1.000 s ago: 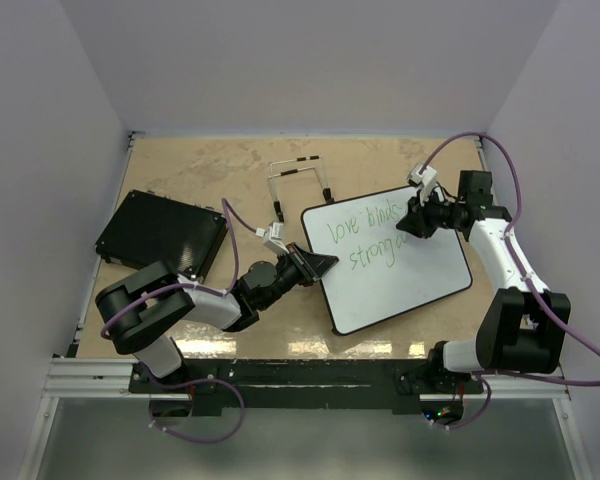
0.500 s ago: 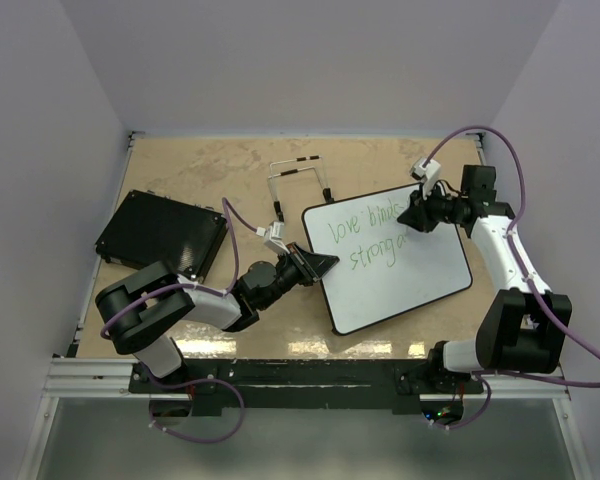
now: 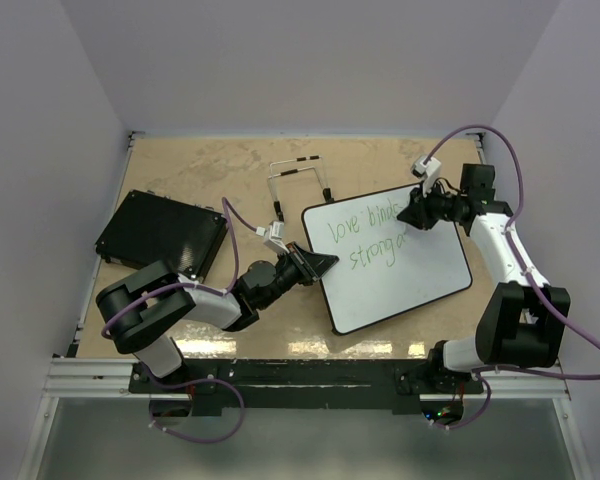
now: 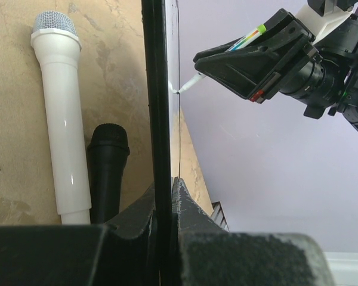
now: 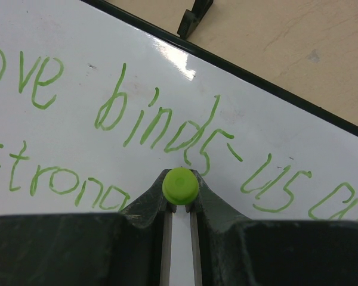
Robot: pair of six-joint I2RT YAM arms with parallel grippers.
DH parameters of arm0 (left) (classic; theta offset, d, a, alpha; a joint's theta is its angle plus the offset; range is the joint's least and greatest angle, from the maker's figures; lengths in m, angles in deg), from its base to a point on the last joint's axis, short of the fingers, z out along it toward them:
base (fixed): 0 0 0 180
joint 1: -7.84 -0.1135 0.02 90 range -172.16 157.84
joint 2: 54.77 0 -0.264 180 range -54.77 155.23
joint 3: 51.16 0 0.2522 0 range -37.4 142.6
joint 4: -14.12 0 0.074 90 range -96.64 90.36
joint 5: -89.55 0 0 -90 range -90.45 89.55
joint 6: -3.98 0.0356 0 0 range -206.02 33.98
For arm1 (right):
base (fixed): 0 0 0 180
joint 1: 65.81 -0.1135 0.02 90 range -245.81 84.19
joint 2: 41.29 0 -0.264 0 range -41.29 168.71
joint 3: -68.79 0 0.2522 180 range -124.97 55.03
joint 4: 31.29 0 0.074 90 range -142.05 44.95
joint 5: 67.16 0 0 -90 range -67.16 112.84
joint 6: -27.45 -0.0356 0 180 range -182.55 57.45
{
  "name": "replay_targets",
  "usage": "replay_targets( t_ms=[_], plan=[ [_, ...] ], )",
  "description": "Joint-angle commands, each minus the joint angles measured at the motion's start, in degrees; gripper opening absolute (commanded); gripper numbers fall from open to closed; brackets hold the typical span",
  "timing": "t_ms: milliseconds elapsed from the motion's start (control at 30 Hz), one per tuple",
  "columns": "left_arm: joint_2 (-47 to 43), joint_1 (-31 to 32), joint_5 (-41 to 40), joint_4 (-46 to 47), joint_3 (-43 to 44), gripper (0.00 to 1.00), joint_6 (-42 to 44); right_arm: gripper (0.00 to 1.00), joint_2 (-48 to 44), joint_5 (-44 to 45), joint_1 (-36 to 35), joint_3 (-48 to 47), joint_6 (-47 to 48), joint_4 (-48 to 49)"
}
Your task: Write a sentence on the whiteboard
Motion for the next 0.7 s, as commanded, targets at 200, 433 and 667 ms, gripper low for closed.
replay_targets(
  t_ms=[200,433,667],
  plan=[
    [-0.29,-0.4,0.18,5.99,0.02,0.0,4.99,0.0,0.46,6.09,1.03,-0.86,-0.85,4.08],
    [-0.02,-0.4,0.09,6.34,-0.07,0.0,4.9,0.0,-1.11,-0.22,1.03,-0.6,0.64,3.2],
    [0.68,-0.4,0.44,6.95,0.02,0.0,4.55,0.0,-1.47,-0.76,1.12,-1.39,-1.9,5.58]
  ],
)
